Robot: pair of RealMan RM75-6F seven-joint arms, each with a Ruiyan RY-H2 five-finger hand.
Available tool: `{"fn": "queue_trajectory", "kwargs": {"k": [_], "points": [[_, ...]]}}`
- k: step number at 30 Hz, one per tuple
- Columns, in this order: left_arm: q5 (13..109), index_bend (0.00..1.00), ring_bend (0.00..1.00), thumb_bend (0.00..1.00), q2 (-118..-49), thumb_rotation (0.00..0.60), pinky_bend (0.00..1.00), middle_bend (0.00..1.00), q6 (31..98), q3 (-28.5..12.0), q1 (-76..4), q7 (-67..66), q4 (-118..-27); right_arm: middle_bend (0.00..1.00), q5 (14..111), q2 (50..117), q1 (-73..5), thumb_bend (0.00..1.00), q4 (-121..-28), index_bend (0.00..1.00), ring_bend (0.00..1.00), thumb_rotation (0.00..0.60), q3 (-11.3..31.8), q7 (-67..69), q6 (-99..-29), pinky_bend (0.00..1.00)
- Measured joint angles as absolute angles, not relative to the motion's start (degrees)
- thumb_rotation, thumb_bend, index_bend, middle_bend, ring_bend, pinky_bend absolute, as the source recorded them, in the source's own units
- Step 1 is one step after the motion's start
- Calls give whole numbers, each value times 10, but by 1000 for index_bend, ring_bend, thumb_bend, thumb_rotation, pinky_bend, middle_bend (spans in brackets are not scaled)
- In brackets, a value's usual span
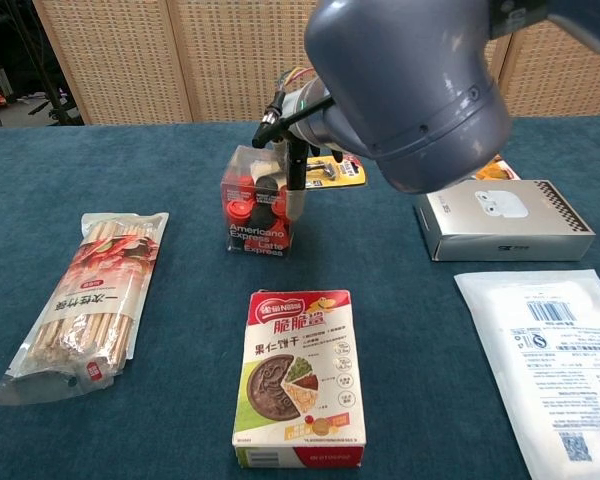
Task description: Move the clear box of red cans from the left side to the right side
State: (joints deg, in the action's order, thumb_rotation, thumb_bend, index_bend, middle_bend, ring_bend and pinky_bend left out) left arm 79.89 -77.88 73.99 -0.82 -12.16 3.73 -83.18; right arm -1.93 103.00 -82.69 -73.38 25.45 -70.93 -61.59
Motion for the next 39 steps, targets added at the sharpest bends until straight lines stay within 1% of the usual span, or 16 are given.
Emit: {"fn": "queue_trajectory", "kwargs": {"k": [13,21,27,39], "points": [[800,7,0,182,-776,600,0,0,735,-10,-120,38,-837,310,-13,998,-821,184,-783,488,264,600,250,-724,-635,393],[800,7,0,182,-774,600,0,0,738,-12,-118,35,-841,302,15,973,-812,194,-807,506,264,600,238,-719,-650,393],[801,7,0,182,-773,600,0,0,734,-11,-118,31,-844,290,31,946,-798,194,-827,510,264,600,229,-712,-659,393],[806,7,0,183,-772,600,0,0,736,-10,-117,25,-852,278,35,869,-754,195,-848,511,264,600,209,-708,-684,393]]}}
